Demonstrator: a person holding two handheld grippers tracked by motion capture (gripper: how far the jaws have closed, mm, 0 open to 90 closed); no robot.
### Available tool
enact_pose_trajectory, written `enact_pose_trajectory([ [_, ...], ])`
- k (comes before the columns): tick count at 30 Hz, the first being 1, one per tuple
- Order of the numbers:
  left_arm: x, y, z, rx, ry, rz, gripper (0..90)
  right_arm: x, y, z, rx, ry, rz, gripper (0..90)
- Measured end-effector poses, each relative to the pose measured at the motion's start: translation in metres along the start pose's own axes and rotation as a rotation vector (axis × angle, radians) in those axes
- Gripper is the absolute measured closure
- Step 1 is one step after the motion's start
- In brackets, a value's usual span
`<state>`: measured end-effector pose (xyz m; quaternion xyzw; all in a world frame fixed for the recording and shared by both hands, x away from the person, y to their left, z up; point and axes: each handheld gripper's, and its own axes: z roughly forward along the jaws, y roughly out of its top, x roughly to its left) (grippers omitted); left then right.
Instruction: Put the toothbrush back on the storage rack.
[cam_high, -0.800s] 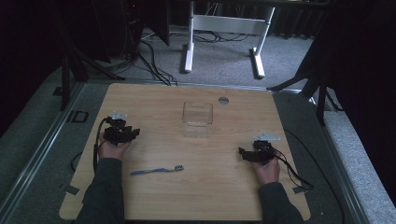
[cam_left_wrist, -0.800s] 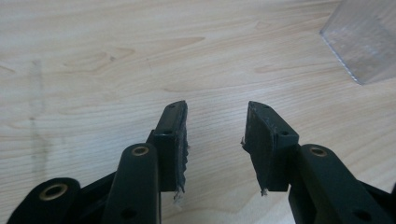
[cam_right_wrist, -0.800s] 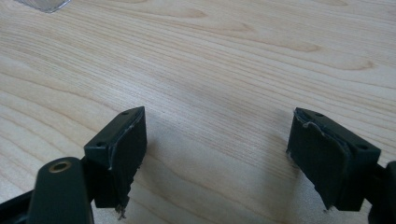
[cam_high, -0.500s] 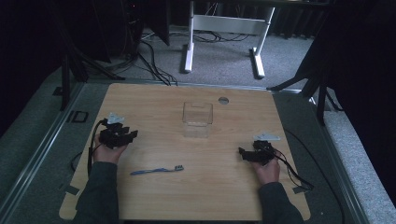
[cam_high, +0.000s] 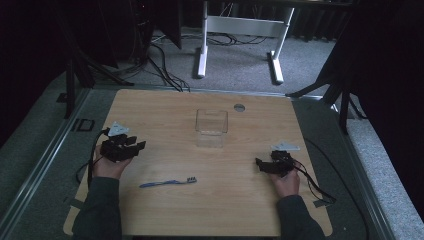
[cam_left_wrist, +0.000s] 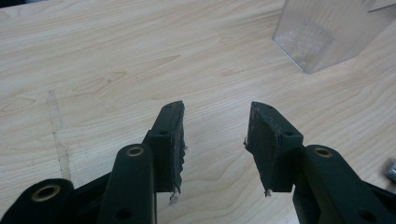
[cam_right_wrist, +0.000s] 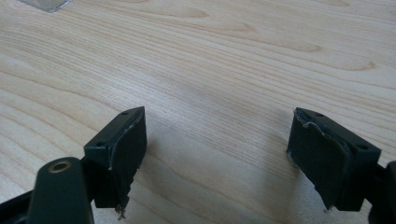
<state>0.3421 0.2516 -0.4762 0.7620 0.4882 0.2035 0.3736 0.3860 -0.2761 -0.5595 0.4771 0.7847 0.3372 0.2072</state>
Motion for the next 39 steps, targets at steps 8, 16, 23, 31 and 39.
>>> enact_pose_trajectory([
  [8, -0.006, 0.003, -0.005, 0.018, -0.035, 0.041, 55.8, 0.0, 0.0, 0.0, 0.001, 0.002, -0.001, 19.2],
  [16, -0.012, 0.008, -0.011, 0.012, -0.051, 0.076, 57.4, 0.0, 0.0, 0.0, 0.001, 0.003, -0.002, 19.2],
  [23, -0.016, 0.012, -0.014, -0.001, -0.057, 0.091, 57.1, 0.0, 0.0, 0.0, 0.001, 0.004, -0.002, 19.2],
  [31, -0.023, 0.016, -0.015, 0.003, -0.077, 0.125, 56.7, 0.0, 0.0, 0.0, 0.001, 0.004, -0.001, 19.2],
  [39, -0.031, 0.019, -0.012, 0.015, -0.095, 0.165, 54.6, 0.0, 0.0, 0.0, 0.001, 0.004, -0.002, 19.2],
])
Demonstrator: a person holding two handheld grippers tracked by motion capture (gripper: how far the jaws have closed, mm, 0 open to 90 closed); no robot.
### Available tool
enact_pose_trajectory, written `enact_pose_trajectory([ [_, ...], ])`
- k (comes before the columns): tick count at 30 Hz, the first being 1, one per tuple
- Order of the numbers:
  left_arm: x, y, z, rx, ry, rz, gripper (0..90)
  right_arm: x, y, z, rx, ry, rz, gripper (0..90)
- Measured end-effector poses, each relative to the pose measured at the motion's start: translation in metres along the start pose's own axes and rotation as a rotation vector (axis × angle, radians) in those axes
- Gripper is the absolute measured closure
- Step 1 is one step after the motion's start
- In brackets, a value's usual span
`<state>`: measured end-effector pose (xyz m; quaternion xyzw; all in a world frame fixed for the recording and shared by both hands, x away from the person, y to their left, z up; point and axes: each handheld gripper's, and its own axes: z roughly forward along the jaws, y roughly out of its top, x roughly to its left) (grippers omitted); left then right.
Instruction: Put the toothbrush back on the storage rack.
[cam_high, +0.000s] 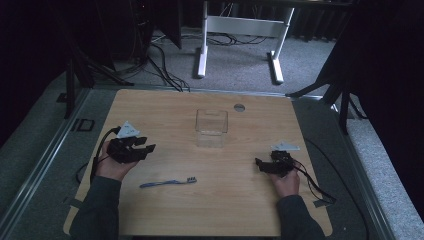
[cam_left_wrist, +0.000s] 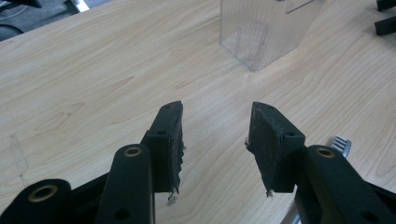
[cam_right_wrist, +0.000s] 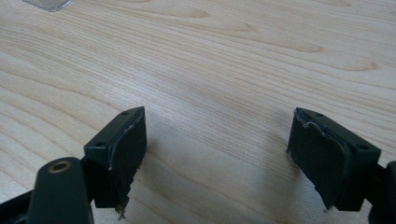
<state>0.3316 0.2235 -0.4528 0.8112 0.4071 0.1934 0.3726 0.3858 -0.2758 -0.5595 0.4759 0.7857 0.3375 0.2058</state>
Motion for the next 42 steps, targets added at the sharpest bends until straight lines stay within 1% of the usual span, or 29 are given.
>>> enact_pose_trajectory([
  [5, -0.001, 0.002, 0.003, 0.025, -0.007, 0.025, 54.6, 0.0, 0.0, 0.0, 0.0, 0.0, 0.0, 19.2],
  [15, -0.006, 0.006, 0.004, 0.053, -0.038, 0.076, 54.6, 0.0, 0.0, 0.0, 0.0, 0.0, 0.0, 19.2],
  [17, -0.006, 0.007, 0.005, 0.064, -0.038, 0.078, 54.6, 0.0, 0.0, 0.0, 0.0, 0.0, 0.0, 19.2],
  [21, -0.005, 0.008, 0.004, 0.063, -0.055, 0.085, 54.7, 0.0, 0.0, 0.0, 0.0, 0.0, 0.0, 19.2],
  [27, -0.005, 0.01, 0.001, 0.062, -0.085, 0.111, 55.4, 0.0, 0.0, 0.0, 0.0, 0.0, 0.0, 19.2],
  [38, -0.009, 0.01, 0.002, 0.087, -0.128, 0.153, 55.8, 0.0, 0.0, 0.0, 0.0, 0.0, 0.0, 19.2],
  [42, -0.01, 0.012, 0.002, 0.097, -0.133, 0.17, 55.8, 0.0, 0.0, 0.0, 0.0, 0.0, 0.0, 19.2],
])
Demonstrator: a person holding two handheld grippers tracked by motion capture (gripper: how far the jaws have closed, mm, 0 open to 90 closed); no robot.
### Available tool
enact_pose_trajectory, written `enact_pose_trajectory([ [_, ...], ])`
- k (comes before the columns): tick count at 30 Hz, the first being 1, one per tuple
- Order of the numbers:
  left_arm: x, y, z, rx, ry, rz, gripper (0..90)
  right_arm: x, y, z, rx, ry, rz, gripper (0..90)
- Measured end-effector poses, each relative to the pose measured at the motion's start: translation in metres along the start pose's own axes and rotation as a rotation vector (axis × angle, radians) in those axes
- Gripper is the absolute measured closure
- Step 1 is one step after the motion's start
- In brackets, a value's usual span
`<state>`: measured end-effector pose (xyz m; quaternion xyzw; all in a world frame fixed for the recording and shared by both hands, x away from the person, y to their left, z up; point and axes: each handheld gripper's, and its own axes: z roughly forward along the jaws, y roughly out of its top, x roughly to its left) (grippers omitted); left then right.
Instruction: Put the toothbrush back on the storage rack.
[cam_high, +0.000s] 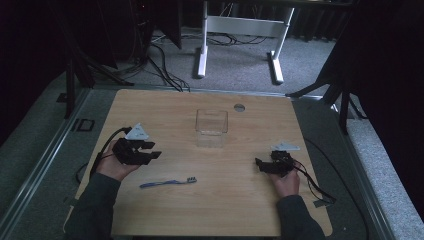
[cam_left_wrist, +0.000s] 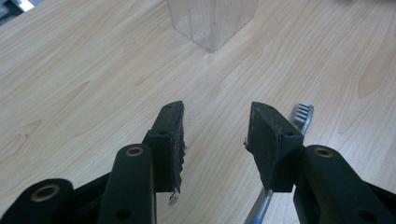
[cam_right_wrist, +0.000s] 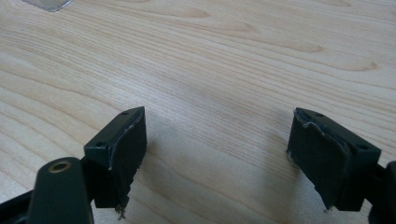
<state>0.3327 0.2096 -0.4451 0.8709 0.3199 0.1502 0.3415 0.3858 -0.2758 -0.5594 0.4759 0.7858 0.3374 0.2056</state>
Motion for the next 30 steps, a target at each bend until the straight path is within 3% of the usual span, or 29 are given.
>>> enact_pose_trajectory([
  [17, -0.01, 0.006, 0.003, 0.065, 0.002, 0.064, 55.1, 0.0, 0.0, 0.0, 0.0, 0.001, -0.001, 19.2],
  [30, -0.015, 0.009, 0.009, 0.121, -0.025, 0.101, 55.2, 0.0, 0.0, 0.0, -0.001, 0.002, -0.003, 19.2],
])
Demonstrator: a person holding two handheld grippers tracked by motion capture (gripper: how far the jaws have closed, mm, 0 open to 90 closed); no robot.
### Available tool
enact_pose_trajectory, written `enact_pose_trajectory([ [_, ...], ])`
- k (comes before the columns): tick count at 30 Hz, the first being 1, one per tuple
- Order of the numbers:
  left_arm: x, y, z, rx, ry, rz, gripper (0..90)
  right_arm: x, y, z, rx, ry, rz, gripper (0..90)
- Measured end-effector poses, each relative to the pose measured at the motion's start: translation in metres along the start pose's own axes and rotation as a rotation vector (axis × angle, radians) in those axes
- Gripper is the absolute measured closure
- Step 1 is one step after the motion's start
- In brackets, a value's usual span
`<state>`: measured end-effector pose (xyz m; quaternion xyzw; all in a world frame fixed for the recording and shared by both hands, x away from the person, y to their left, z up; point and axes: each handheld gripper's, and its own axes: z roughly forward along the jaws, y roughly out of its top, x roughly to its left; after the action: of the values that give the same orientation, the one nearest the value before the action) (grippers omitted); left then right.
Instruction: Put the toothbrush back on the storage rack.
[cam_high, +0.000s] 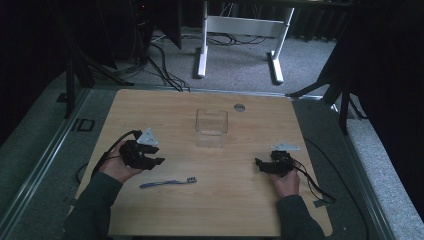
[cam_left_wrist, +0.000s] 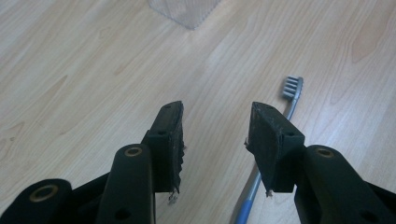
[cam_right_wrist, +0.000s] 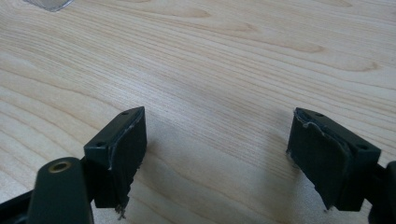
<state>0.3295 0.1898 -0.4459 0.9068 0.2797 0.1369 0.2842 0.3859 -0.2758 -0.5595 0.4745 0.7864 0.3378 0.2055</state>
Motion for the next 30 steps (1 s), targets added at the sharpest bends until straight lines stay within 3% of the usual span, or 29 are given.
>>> enact_pose_trajectory([
  [30, -0.009, 0.004, 0.018, 0.096, -0.056, 0.056, 55.1, 0.0, 0.0, 0.0, 0.0, 0.001, -0.001, 19.2],
])
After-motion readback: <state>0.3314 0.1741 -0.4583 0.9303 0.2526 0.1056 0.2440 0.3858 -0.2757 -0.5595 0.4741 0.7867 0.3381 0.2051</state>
